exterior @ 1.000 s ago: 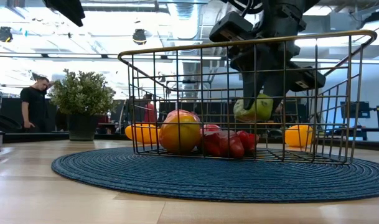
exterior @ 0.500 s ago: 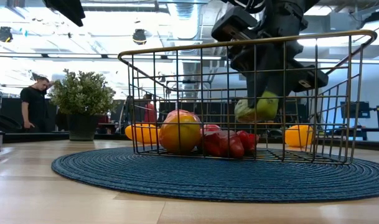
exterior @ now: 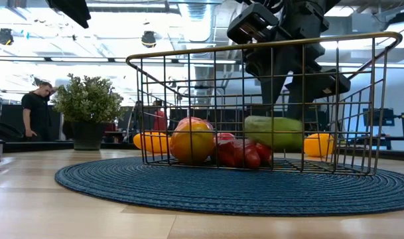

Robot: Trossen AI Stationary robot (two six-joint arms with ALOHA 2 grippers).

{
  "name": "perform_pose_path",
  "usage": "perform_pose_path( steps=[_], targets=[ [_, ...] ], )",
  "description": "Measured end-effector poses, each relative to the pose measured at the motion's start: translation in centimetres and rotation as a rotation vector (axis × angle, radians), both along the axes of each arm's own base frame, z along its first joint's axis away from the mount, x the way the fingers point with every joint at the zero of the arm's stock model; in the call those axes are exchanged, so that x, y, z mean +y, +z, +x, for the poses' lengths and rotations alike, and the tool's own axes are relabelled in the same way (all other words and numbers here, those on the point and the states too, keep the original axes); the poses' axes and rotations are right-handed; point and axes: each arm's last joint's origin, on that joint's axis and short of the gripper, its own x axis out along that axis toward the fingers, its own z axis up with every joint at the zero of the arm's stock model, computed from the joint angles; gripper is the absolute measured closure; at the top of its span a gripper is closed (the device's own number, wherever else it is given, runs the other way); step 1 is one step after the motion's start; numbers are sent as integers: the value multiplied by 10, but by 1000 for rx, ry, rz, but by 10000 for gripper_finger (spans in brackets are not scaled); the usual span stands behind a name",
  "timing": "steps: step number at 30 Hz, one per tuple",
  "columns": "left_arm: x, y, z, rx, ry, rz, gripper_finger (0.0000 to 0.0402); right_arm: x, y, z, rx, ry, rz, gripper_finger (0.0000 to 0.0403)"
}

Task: Build produce basket
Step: Put the cucumber into the gold wire basket, then put the right yellow mango into the gold wire basket

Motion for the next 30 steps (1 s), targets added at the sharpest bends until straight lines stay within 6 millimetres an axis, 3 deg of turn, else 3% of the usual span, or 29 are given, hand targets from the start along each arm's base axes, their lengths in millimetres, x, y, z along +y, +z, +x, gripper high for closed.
perform_pose_path(
  steps=[15, 24, 30],
  targets=[
    [0, 0, 0, 0, 0, -1, 162, 2, 5, 8, -108, 39, 2, 285],
    [0, 0, 0, -1, 1, -1, 162, 2, 12, 10, -163, 45, 9, 259],
    [0, 0, 0, -4, 5, -5, 162, 3, 39, 14, -291, 59, 21, 235]
  ],
)
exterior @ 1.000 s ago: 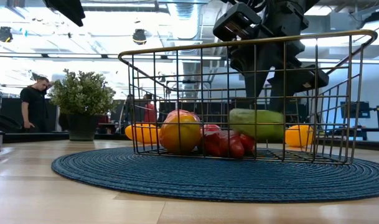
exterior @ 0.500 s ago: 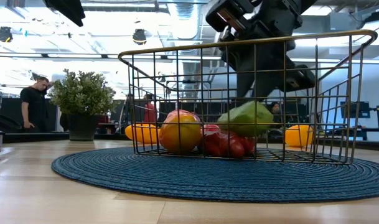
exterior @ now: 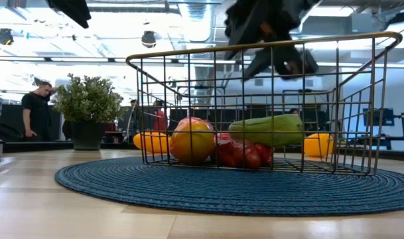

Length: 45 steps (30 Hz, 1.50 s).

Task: Build produce basket
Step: Put the right yellow mango into the gold wire basket

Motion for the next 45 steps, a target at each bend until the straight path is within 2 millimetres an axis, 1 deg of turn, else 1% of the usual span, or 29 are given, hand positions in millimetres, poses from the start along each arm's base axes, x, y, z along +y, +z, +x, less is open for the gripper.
perform_pose_path(
  steps=[5, 10, 14, 16, 21, 27, 34, 37, 42, 45],
  targets=[
    [0, 1, 2, -18, 2, 1, 162, -1, 32, 11, -134, 42, -77, 231],
    [-1, 1, 8, -43, 13, 5, 162, -10, 61, 21, -249, 54, -161, 242],
    [-2, -2, 15, -29, 15, 13, 162, -24, 77, 23, -265, 65, -220, 253],
    [-3, -3, 18, -11, 6, 18, 162, -33, 82, 21, -222, 65, -242, 258],
    [-4, -6, 23, 23, -26, 27, 162, -58, 84, 10, -40, 41, -265, 266],
    [-5, -6, 23, 33, -38, 34, 162, -87, 88, -10, 178, 54, -299, 262],
    [-5, -6, 24, 36, -42, 40, 162, -122, 81, -44, 518, 37, -339, 253],
    [-5, -6, 24, 29, -31, 34, 162, -136, 72, -54, 634, 63, -341, 249],
    [-4, -6, 24, 5, 14, 19, 162, -159, 63, -67, 745, 65, -376, 238],
    [-4, -6, 24, -13, 48, 12, 162, -172, 59, -75, 808, 59, -424, 221]
  ],
)
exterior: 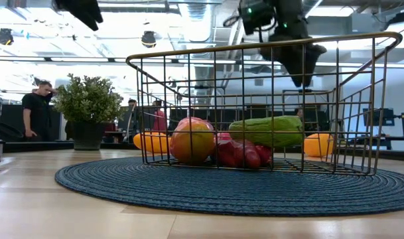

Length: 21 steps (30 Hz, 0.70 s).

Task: Build produce basket
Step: Put the right yellow mango into the gold wire basket

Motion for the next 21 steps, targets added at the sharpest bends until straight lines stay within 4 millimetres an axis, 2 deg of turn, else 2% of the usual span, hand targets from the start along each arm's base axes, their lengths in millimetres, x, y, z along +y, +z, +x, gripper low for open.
perform_pose_path(
  steps=[5, 10, 16, 21],
  targets=[
    [0, 0, 0, -25, 44, -4, 162, -18, -15, -15, 97, -49, -52, 178],
    [1, 0, 0, -38, 65, -10, 162, -24, -43, -28, 189, -78, -25, 143],
    [1, 0, 0, -44, 77, -9, 162, -22, -81, -37, 202, -89, 5, 133],
    [1, 1, 0, -45, 78, -9, 162, -23, -89, -35, 161, -71, 7, 132]
  ],
)
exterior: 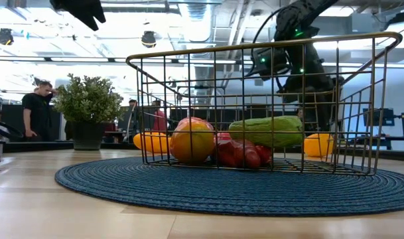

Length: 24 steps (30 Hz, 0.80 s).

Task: Build produce basket
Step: Put the right yellow mango into the gold wire basket

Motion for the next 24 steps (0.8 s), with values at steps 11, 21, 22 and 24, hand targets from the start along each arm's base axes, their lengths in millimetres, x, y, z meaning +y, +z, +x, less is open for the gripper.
perform_pose_path(
  steps=[11, 21, 22, 24],
  targets=[
    [0, 0, 0, -11, 20, 5, 162, -29, 12, -6, -197, -142, -110, 132],
    [1, 0, 0, -15, 27, 3, 162, -25, 29, -42, -502, -293, -173, 132],
    [1, 0, 0, -15, 27, 4, 162, -23, 27, -46, -516, -306, -173, 132],
    [1, 0, 0, -15, 28, 4, 162, -18, 22, -53, -527, -338, -173, 132]
  ],
)
